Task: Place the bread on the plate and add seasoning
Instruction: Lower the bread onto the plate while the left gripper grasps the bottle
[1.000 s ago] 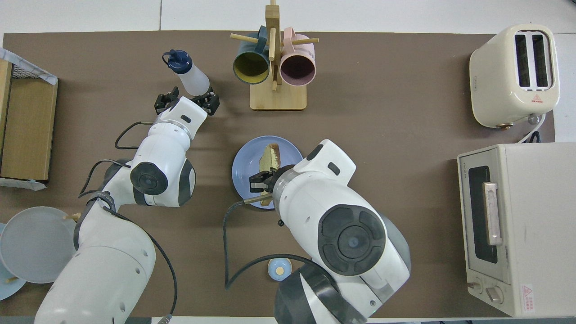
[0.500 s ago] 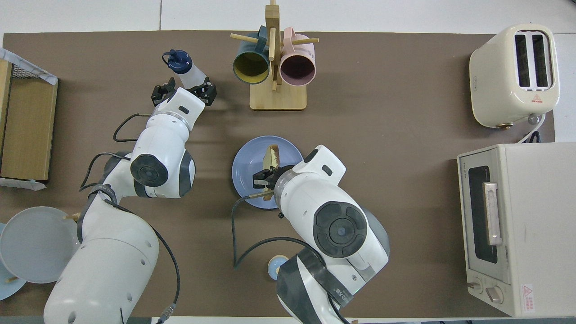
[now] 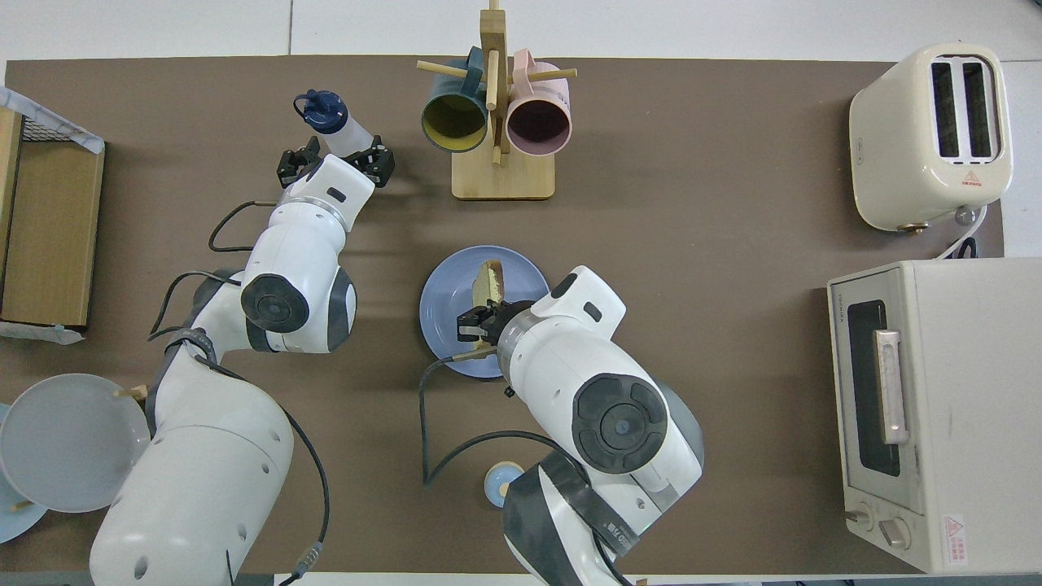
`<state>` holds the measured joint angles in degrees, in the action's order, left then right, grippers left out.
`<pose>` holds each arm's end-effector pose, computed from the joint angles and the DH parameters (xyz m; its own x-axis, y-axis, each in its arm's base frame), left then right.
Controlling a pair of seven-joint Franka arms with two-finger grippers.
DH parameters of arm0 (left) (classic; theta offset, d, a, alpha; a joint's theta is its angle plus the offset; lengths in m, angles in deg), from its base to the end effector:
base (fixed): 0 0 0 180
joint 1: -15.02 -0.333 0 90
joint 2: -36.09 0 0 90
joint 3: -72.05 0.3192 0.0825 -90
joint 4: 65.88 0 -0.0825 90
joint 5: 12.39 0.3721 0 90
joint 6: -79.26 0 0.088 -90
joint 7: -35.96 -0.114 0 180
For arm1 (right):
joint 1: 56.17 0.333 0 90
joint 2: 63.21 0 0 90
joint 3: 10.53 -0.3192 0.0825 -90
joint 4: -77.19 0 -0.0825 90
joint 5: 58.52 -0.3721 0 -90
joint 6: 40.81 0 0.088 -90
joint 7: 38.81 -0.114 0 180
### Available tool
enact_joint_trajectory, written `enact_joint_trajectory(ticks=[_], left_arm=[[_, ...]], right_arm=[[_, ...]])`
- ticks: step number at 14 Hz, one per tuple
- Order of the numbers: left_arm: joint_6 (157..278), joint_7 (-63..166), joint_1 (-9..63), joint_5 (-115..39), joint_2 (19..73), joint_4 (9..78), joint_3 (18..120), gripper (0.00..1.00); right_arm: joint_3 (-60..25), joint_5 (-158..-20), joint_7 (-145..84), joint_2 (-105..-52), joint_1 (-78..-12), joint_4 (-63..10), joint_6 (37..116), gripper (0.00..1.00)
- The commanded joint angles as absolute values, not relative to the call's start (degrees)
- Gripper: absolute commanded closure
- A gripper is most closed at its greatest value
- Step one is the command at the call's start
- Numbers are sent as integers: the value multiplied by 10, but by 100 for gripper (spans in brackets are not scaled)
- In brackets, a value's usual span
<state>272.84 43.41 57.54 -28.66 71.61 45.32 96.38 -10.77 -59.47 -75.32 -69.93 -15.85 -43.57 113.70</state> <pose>0.6331 -0.2162 0.3004 0.6225 -0.0248 0.7822 -0.0784 -0.9964 0.0309 0.4524 0.3864 0.4178 0.9341 0.0004 0.3571 0.1079 -0.9535 -0.2813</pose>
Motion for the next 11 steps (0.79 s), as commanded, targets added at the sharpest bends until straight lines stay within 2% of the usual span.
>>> enact_joint_trajectory(ticks=[1, 4, 7, 9, 10, 11], left_arm=[[2711, 436, 583, -299, 731, 431, 976, 0], [2702, 437, 581, -299, 741, 418, 975, 0], [2700, 437, 580, -299, 741, 416, 976, 0], [2700, 436, 579, -298, 741, 416, 976, 0], [2700, 437, 579, -299, 741, 416, 976, 0], [2700, 437, 577, -298, 741, 416, 976, 0]], right_arm=[[-108, -604, -750, -689, -158, -461, 1162, 100], [-108, -604, -749, -684, -161, -475, 1164, 100], [-108, -604, -748, -680, -164, -510, 1211, 100], [-108, -603, -749, -678, -177, -517, 1213, 100], [-108, -603, -748, -678, -179, -517, 1211, 83], [-108, -603, -748, -678, -183, -515, 1209, 53]])
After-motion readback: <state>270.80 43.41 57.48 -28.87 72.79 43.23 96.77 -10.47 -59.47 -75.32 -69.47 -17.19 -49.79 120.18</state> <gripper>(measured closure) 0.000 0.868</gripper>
